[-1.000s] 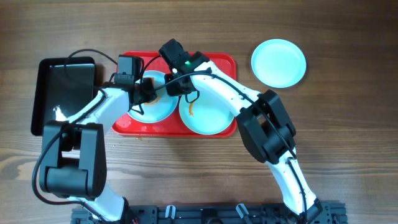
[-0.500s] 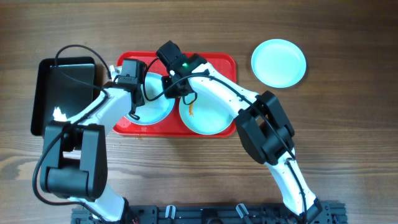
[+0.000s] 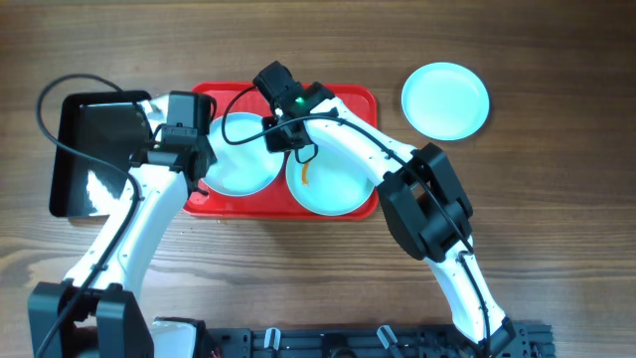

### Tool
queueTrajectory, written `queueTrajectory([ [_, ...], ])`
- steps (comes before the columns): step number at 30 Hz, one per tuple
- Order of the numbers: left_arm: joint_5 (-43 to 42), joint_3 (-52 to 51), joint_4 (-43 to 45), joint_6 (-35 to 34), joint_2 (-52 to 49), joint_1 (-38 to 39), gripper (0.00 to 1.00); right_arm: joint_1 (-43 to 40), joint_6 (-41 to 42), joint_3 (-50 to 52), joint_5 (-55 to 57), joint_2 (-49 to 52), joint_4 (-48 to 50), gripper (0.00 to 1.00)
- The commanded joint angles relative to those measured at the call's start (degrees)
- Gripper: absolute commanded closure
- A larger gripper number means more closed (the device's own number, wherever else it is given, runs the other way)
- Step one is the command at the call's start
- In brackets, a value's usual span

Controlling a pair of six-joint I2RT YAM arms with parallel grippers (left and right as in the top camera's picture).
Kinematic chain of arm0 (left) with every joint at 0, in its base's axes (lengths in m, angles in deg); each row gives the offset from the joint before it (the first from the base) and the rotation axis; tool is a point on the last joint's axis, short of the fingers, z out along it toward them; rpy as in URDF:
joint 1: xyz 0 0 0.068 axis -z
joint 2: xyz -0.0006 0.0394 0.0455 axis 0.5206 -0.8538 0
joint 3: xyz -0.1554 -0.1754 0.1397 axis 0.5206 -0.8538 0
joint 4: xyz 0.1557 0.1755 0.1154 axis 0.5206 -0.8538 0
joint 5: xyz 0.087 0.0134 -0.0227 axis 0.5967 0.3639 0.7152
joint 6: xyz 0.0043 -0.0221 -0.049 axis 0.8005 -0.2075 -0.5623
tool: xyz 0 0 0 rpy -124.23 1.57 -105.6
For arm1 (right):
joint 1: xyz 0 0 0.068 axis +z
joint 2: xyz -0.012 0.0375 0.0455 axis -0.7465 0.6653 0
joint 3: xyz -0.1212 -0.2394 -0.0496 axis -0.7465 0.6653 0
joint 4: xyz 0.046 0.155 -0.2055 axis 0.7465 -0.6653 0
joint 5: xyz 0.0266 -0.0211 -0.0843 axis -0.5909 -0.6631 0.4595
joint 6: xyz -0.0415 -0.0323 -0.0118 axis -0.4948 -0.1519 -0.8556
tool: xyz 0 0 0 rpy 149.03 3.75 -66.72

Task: Clean dirty plates on tray and stack at the side
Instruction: 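Scrub the left plate with the sponge while the right gripper holds the right plate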

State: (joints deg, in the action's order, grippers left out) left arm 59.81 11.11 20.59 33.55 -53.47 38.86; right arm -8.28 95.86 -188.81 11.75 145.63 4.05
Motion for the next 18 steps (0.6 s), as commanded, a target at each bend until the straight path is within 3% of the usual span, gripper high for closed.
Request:
queueTrajectory([
  [1, -17.9, -0.3, -1.6, -3.1, -1.2, -0.1, 0.96, -0.2, -2.3, -4.0, 5.8, -5.6, 0.4, 0.96],
  [9, -21.0, -0.3, -4.7, -3.1, -1.6, -0.1, 0.96, -0.2, -13.0, -4.8, 30.8, -17.1, 0.4, 0.96],
  [13, -21.0, -0.3, -5.1, -3.1, -1.6, -0.1, 0.96, -0.2, -16.7, -4.8, 33.9, -20.7, -0.8, 0.95],
  [17, -21.0, -0.3, -5.6, -3.1, -1.6, -0.1, 0.96, -0.3, -13.3, -4.7, 22.4, -21.1, -4.0, 0.69],
  [18, -21.0, -0.3, -5.7, -3.1, -1.6, -0.1, 0.96, -0.7, -11.8, -4.7, 16.2, -20.3, -4.5, 0.57],
])
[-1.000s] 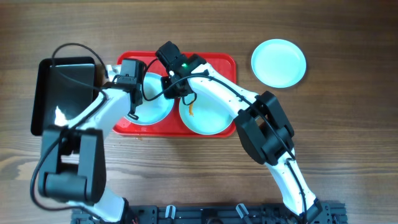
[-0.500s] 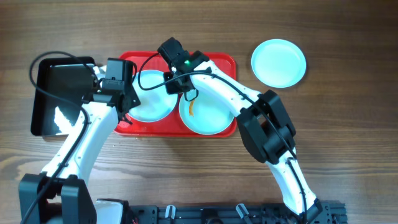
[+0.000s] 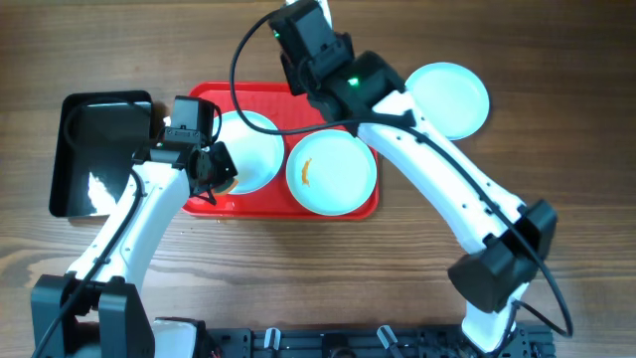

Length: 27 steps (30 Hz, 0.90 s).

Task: Clean dirty plates on tray and stack at the side
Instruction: 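Scrub the left plate with the sponge while the right gripper holds the right plate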

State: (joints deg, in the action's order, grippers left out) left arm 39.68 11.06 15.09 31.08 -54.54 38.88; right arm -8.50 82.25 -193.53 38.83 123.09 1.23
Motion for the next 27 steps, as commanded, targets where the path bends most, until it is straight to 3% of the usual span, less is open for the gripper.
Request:
queueTrajectory([
  [1, -0.8, -0.2, -0.2, -0.6, -0.5, -0.1, 0.96, -0.8, 2.7, 0.0, -15.1, 3.0, -1.7, 0.48],
  [5, -0.8, -0.2, -0.2, -0.6, -0.5, -0.1, 0.96, -3.3, 6.1, 0.0, -28.5, 6.2, -2.2, 0.30],
  [11, -0.8, -0.2, 0.0, -0.6, -0.5, -0.1, 0.96, -8.8, 6.2, 0.0, -46.2, 11.8, -2.1, 0.25],
  [14, -0.8, -0.2, 0.0, -0.6, -0.5, -0.1, 0.96, -9.4, 5.5, 0.0, -46.9, 14.8, 0.6, 0.26],
  [19, -0.8, -0.2, 0.0, -0.6, -0.5, -0.1, 0.96, -8.2, 5.6, 0.0, -40.5, 18.8, 4.4, 0.44],
  [24, -0.9, -0.2, 0.0, -0.6, -0.5, -0.1, 0.96, -6.3, 5.5, 0.0, -39.3, 22.9, 5.4, 0.54],
  [27, -0.8, -0.2, 0.0, -0.6, -0.5, -0.1, 0.96, -4.9, 4.2, 0.0, -38.6, 24.9, 5.8, 0.55],
])
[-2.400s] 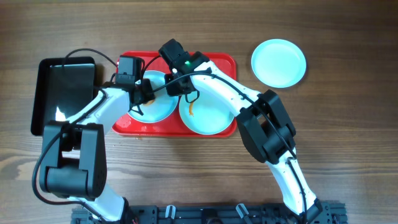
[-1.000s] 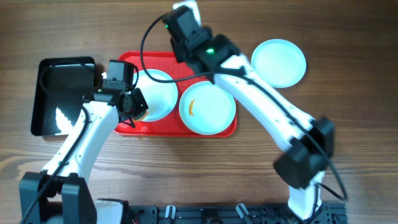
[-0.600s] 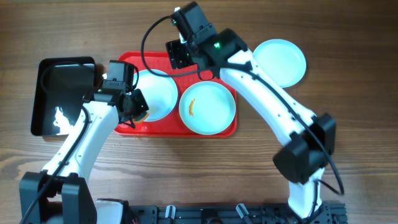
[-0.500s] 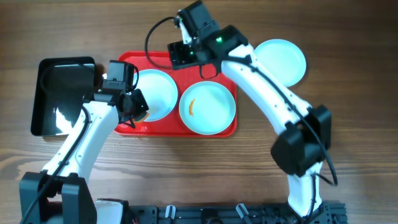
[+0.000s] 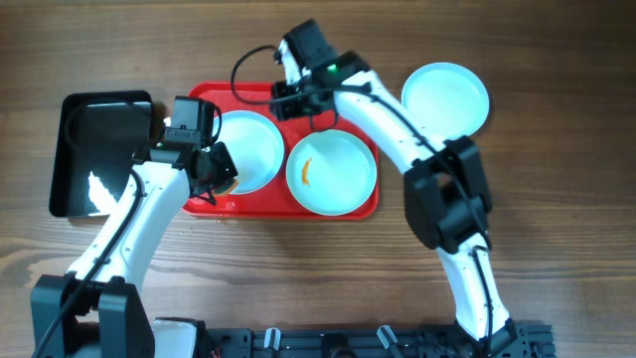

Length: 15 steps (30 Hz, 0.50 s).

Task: Clean dirty plates on tray and stack at the side
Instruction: 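Scrub the left plate with the sponge while the right gripper holds the right plate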

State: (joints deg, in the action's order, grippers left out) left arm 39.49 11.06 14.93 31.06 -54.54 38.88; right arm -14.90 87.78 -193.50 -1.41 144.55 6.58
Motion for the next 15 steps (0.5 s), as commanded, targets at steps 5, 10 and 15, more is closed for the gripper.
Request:
queueTrajectory([
  [5, -0.7, -0.2, 0.4, -0.6, -0.5, -0.1, 0.96, 3.3, -1.2, 0.1, 5.9, 4.7, 0.5, 0.55],
  [10, -0.7, -0.2, 0.9, -0.6, -0.5, -0.1, 0.96, 4.2, -1.2, 0.1, 6.1, 6.6, 0.4, 0.56],
  [15, -0.7, -0.2, 0.9, -0.6, -0.5, -0.1, 0.96, 5.1, -1.2, 0.4, 6.1, 7.5, 0.5, 0.69],
])
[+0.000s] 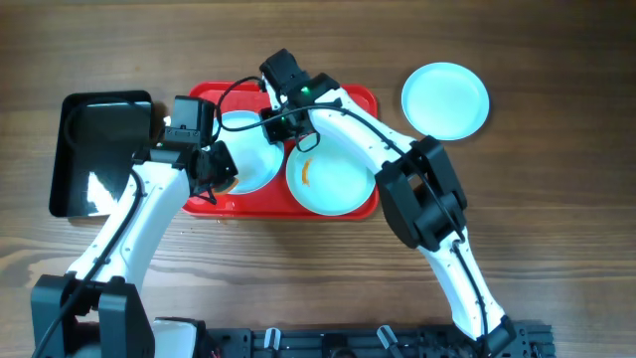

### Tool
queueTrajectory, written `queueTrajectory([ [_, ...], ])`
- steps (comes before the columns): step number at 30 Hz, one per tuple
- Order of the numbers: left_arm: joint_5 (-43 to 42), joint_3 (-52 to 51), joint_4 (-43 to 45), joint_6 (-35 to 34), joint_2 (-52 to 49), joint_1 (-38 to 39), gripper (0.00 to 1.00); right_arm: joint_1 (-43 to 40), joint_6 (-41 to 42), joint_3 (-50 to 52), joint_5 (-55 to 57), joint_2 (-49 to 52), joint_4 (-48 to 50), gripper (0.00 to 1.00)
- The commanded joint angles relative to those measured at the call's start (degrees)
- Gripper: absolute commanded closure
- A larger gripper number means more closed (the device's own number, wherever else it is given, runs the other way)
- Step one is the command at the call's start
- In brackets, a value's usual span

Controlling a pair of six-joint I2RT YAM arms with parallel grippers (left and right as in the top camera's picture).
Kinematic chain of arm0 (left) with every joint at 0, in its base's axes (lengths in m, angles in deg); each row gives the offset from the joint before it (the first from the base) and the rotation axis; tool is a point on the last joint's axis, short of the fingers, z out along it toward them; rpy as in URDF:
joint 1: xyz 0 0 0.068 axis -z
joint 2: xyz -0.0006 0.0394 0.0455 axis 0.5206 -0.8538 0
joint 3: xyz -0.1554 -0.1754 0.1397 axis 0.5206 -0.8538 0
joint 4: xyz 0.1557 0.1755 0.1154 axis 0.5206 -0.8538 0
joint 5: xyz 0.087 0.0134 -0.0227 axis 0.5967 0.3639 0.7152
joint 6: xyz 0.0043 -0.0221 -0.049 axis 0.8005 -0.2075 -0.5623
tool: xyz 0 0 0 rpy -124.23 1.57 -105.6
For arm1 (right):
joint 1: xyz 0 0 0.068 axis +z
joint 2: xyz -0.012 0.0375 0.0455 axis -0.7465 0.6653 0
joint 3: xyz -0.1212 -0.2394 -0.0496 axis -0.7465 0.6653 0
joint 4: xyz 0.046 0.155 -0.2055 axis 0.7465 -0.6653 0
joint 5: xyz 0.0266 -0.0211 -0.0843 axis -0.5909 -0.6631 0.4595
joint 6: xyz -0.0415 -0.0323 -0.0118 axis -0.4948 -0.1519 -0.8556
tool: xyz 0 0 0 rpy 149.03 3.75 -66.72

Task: Clean dirty plates on tray and stack at the side
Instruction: 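Scrub the left plate with the sponge while the right gripper holds the right plate, then lift the left plate with the right gripper off the red tray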

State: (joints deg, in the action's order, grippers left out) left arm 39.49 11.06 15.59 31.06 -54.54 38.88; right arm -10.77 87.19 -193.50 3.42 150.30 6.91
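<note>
A red tray [363,97] holds two pale blue plates. The left plate [253,164] looks bare. The right plate [338,184] carries an orange scrap [307,171]. My left gripper [219,169] sits at the left plate's left rim, but the overhead view does not show how its fingers stand. My right gripper [289,134] hangs over the gap between the two plates, near the right plate's far-left rim, with its fingers hidden under the wrist. A third, clean plate [445,99] lies on the table to the right of the tray.
A black rectangular tray [94,149] lies on the wooden table left of the red tray, close to my left arm. The right arm's links arch over the right plate and the tray's right end.
My right gripper has moved from the tray's far edge down and to the left, to the gap between the plates. The left arm and all the plates are where they were.
At first my right gripper was between the two plates and my left wrist was over the left plate's left side. Then the right arm was high above the tray's far edge and the left gripper at the plate's rim. The right gripper was then lower at the far edge, and is now between the plates again.
</note>
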Motion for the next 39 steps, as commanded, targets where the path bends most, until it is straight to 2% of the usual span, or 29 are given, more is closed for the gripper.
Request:
queueTrajectory([
  [1, -0.7, -0.2, 0.2, -0.6, -0.5, -0.1, 0.96, 1.2, -0.7, 0.4, 1.3, 1.7, 0.3, 0.71],
  [3, -0.7, -0.2, 0.3, -0.6, -0.5, -0.1, 0.96, 1.6, -0.7, 0.4, 1.3, 1.7, 0.7, 0.76],
  [6, -0.7, -0.2, 0.4, -0.6, -0.5, -0.1, 0.96, 2.3, -0.6, 0.4, 3.4, 1.7, 0.7, 0.96],
  [13, -0.7, -0.2, 0.4, -0.6, -0.5, -0.1, 0.96, 2.4, -0.3, 0.2, 10.4, -1.4, 0.0, 0.96],
  [20, -0.7, -0.2, 0.9, -0.6, -0.5, -0.1, 0.96, 2.4, -1.4, 0.2, 31.8, -11.4, -0.8, 0.96],
  [27, -0.7, -0.2, 0.9, -0.6, -0.5, -0.1, 0.96, 2.5, -8.6, 0.2, 45.9, -19.6, -2.1, 0.96],
  [39, -0.7, -0.2, 2.5, -0.6, -0.5, -0.1, 0.96, 5.2, -20.6, 0.2, 71.9, -22.3, -3.6, 0.96],
])
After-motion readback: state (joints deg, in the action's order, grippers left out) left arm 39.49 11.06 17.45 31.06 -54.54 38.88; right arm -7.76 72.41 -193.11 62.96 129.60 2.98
